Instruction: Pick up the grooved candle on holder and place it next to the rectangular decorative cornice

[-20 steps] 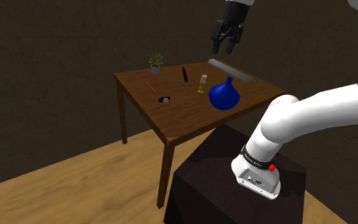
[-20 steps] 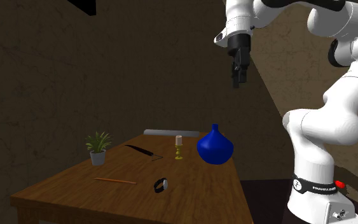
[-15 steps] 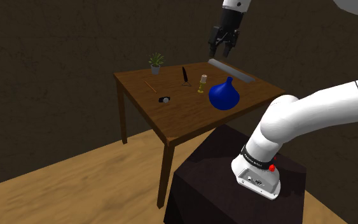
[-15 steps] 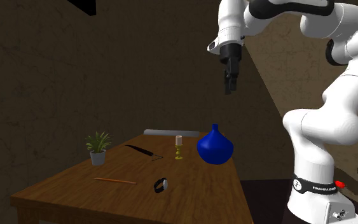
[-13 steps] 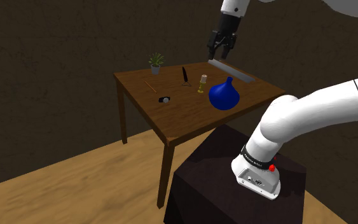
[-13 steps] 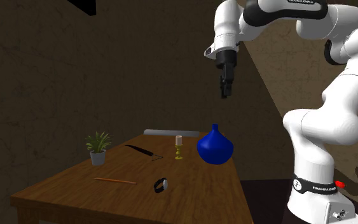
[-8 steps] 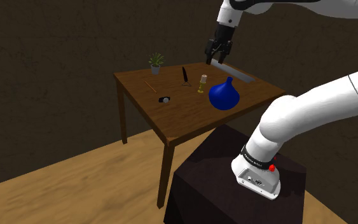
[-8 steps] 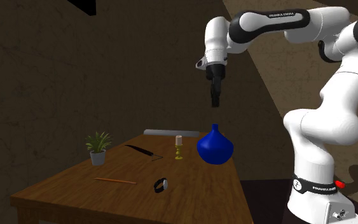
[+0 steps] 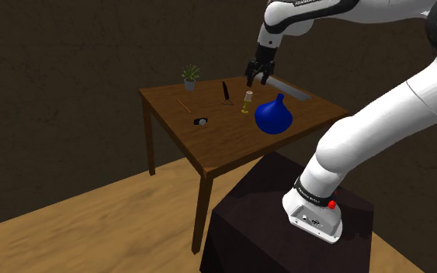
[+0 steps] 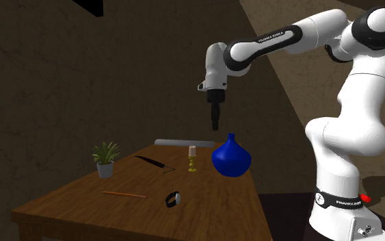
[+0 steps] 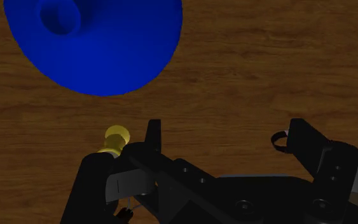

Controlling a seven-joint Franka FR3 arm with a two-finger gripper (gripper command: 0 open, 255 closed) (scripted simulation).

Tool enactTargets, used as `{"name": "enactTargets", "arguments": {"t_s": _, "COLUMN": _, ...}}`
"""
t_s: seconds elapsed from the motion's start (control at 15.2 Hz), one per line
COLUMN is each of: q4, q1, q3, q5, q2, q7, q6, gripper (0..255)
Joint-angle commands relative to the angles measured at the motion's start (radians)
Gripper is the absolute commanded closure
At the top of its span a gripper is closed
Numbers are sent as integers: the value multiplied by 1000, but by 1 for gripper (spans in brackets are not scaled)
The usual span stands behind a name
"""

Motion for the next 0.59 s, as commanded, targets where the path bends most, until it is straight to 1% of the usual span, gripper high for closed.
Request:
{"name": "enactTargets", "arguments": {"t_s": 0.0, "q4": 19, "q1": -7, "q3": -30, "q5": -5, "q2": 61, "q7": -34, "q6": 45, "gripper": 0}}
{"name": "enactTargets", "arguments": {"t_s": 0.26, "q4": 67, "q1": -15, "q3": -83, "q5": 7, "q2": 193, "q7": -97, "q6": 131, "gripper": 0}}
{"name": "enactTargets", "arguments": {"t_s": 0.53, "q4": 134, "q1": -26, "q3": -128, "q5": 44, "q2": 336, "q7": -169, "q6": 204, "gripper": 0}}
